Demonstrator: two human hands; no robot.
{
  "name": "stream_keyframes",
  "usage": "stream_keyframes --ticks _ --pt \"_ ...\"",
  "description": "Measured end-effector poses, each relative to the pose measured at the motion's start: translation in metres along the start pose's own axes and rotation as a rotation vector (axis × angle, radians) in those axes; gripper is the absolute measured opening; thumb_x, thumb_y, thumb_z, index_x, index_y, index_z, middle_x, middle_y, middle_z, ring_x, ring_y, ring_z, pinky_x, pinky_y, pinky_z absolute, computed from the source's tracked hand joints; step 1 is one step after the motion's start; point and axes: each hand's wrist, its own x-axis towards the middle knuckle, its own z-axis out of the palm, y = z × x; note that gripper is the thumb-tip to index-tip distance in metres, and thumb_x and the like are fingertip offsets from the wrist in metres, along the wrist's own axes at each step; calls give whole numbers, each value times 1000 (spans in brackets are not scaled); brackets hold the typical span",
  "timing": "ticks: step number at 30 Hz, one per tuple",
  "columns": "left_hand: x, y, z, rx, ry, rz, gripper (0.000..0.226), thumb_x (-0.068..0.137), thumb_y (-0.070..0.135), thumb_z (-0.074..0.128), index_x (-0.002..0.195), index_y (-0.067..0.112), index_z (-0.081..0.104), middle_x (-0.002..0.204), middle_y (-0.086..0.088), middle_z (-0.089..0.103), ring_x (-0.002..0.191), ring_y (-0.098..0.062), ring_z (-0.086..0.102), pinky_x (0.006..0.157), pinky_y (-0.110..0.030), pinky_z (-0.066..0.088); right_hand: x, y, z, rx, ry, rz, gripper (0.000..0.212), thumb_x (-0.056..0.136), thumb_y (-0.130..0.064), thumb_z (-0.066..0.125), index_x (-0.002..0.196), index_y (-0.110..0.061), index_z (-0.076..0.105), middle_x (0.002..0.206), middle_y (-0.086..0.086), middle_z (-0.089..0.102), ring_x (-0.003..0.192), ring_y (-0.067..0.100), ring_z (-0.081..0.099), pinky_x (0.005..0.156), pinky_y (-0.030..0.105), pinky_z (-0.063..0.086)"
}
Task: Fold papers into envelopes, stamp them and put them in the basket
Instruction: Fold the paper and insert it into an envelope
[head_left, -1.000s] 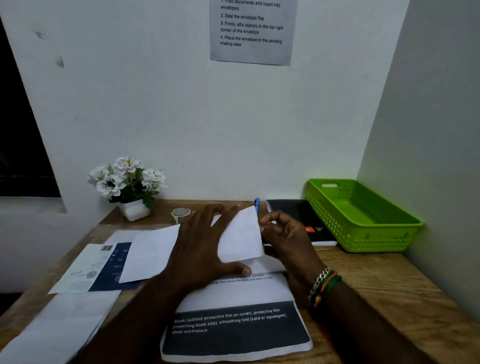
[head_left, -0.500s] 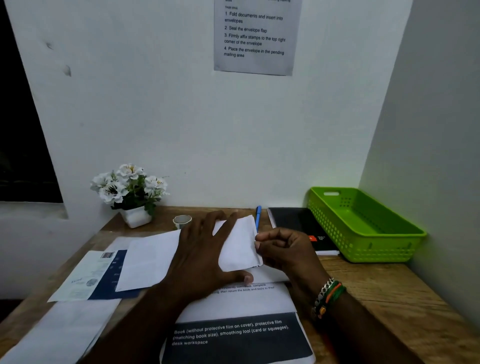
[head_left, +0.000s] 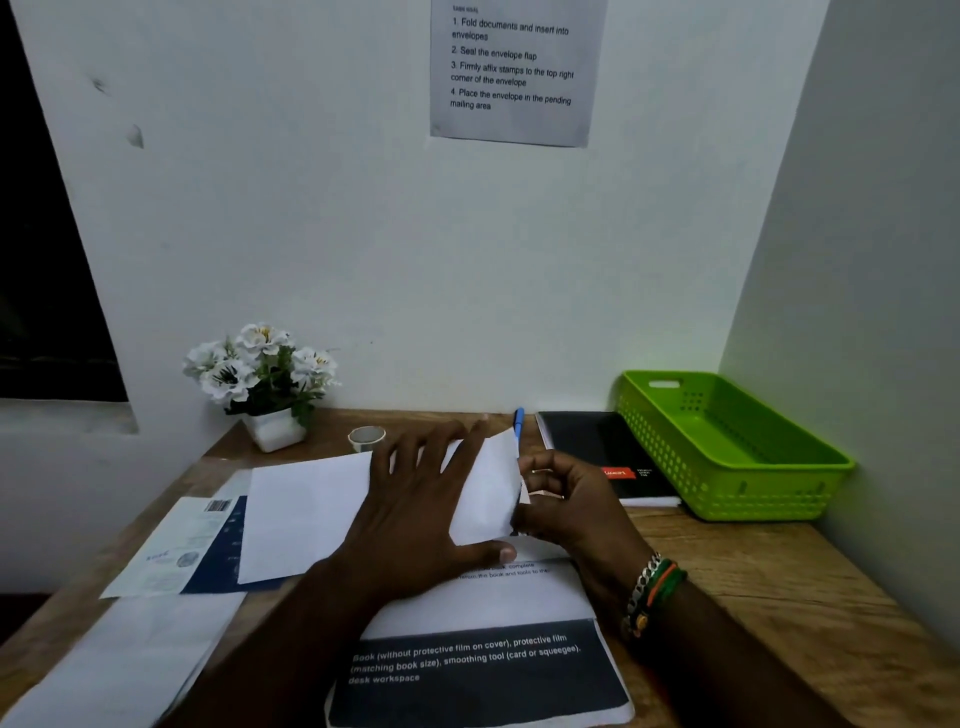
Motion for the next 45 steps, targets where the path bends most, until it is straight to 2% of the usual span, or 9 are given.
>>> stream_keyframes --ticks 6,13,18,22,29,35,40,42,45 --pt "-1 -1 3 -10 8 5 119 72 92 47 164 34 -3 159 8 24 144 -19 22 118 -42 12 2 1 -1 54 65 -23 44 62 -1 77 105 -8 72 80 10 72 69 21 66 64 31 53" --pt "-1 -4 1 -9 -11 -12 120 71 91 48 163 34 -4 159 10 21 146 -19 22 118 -41 11 9 5 -4 29 172 -76 29 88 11 60 106 -11 65 61 6 65 54 11 58 57 27 54" --pt "2 -14 -5 -70 -41 -7 123 62 92 56 162 42 4 158 20 22 143 -12 25 120 -42 20 10 10 -4 -109 160 -50 15 88 6 68 98 0 59 63 14 61 54 23 59 52 29 49" --pt "2 -27 -7 -145 -89 -1 122 57 96 59 159 48 12 155 24 26 142 -9 28 118 -40 25 11 14 -6 -329 100 -121 12 88 -3 69 96 -10 62 68 22 66 57 24 62 53 32 48" --pt "3 -42 -6 -171 -114 -32 127 50 99 62 158 49 16 157 25 27 144 -8 28 121 -41 21 21 19 -42 -895 150 -183 19 86 -37 75 102 -29 67 91 -13 72 80 2 65 78 32 55" --pt "2 -42 -5 -166 -133 -46 131 47 102 59 158 49 14 158 26 23 144 -8 25 120 -39 19 22 29 -49 -1052 -20 -60 60 68 -55 87 117 -30 63 116 -9 61 109 9 60 99 31 50" --pt "1 -41 -7 -175 -133 -61 132 47 102 59 158 48 14 159 24 24 145 -9 23 119 -39 18 26 29 -53 -1063 -50 -8 54 68 -55 86 115 -34 67 122 -7 61 120 14 53 106 37 46" --pt "1 -41 -8 -167 -134 -63 131 47 103 56 158 48 14 158 23 24 145 -9 22 119 -39 17 26 28 -53 -1093 -26 -10 38 70 -52 86 100 -35 69 115 -7 62 114 14 54 100 34 47" --pt "2 -40 -8 -142 -103 -74 130 47 104 56 158 47 19 154 21 30 142 -11 28 117 -41 22 27 19 -60 -958 38 -48 23 74 -34 87 78 -25 67 88 -7 66 89 11 60 73 26 46"
